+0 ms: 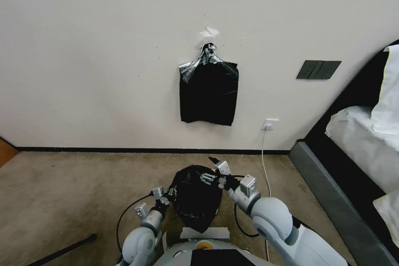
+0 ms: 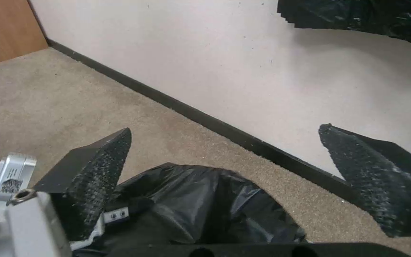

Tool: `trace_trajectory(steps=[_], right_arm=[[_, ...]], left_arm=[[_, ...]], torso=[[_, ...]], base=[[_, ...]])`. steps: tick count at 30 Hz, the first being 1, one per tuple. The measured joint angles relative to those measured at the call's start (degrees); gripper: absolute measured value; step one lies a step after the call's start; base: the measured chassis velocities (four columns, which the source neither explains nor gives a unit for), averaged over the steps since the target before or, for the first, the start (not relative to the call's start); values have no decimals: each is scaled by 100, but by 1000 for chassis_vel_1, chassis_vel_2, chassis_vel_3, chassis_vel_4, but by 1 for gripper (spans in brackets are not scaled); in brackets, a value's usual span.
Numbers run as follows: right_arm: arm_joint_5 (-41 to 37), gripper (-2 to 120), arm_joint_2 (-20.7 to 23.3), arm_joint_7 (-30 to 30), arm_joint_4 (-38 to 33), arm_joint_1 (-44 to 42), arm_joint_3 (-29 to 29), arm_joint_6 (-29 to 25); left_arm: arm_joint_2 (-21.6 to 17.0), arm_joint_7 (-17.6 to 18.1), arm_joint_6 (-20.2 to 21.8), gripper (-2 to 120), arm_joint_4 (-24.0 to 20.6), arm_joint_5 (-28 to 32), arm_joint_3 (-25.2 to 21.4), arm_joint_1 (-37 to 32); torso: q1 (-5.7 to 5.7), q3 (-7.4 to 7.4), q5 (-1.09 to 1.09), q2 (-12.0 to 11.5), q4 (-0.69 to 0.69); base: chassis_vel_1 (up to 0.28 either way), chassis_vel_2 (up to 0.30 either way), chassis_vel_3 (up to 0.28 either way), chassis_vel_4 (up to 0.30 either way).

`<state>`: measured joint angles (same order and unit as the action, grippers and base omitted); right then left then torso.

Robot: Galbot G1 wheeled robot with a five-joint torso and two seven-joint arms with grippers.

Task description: Place a trash bag onto the trash bin.

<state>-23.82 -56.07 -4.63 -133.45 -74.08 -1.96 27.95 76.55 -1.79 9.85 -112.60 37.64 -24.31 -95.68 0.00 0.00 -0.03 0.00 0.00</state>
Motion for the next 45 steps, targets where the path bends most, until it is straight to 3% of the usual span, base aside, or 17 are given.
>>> trace_trajectory(steps=[6, 10, 11, 13, 14, 15, 17, 18, 20, 24, 28, 45], right_arm=[[1, 100, -43, -8, 29, 31, 33, 12], [25, 100, -91, -35, 47, 34, 31, 12], [91, 100, -145, -94, 82, 9, -3, -13], [482, 100, -413, -295, 243, -227, -318, -152], [482, 100, -413, -295, 243, -227, -318, -152], [732, 100, -635, -418, 336, -492, -595, -268], [1083, 100, -1007, -540, 527, -952, -988, -688], [1083, 100, -1007, -540, 527, -952, -988, -688], [1454, 100, -1346, -589, 830, -1368, -1313, -1311], [1647, 100, -1531, -594, 1014, -1574, -1438, -1638], [1970, 100, -1937, -599, 1433, -1985, -1616, -2385], [1970, 100, -1941, -588, 1452, -1983, -1603, -2438]], left_arm=[[-16, -105, -112, 75, -256, -225, -144, -129], [6, -206, -213, 85, -371, -376, -207, -211], [41, -332, -392, 90, -398, -467, -270, -239], [183, -722, -1291, 98, -337, -811, -522, -221], [183, -722, -1291, 98, -337, -811, -522, -221], [269, -899, -1694, 99, -304, -1055, -728, -205], [352, -1021, -2024, 100, -335, -1255, -1036, -236], [352, -1021, -2024, 100, -335, -1255, -1036, -236], [380, -1025, -2246, 100, -332, -1258, -1251, -253], [380, -1026, -2385, 100, -266, -1255, -1348, -236], [402, -1065, -2713, 100, 40, -1255, -1494, -141], [409, -1075, -2734, 100, 109, -1230, -1498, -119]], torso=[[0, 0, 3, 0, 0], [0, 0, 2, 0, 0], [0, 0, 3, 0, 1], [0, 0, 3, 0, 3], [0, 0, 3, 0, 3], [1, 0, 2, 0, 0], [0, 0, 6, 0, -3], [0, 0, 6, 0, -3], [0, 0, 3, 0, -1], [0, 0, 3, 0, 0], [0, -1, 2, 0, -2], [0, -1, 3, 0, 0]], base=[[0, 0, 0, 0], [0, 0, 0, 0], [0, 0, 0, 0], [0, 0, 0, 0], [0, 0, 0, 0], [0, 0, 0, 0], [0, 0, 0, 0], [0, 0, 0, 0], [0, 0, 0, 0], [0, 0, 0, 0], [0, 0, 0, 0], [0, 0, 0, 0]])
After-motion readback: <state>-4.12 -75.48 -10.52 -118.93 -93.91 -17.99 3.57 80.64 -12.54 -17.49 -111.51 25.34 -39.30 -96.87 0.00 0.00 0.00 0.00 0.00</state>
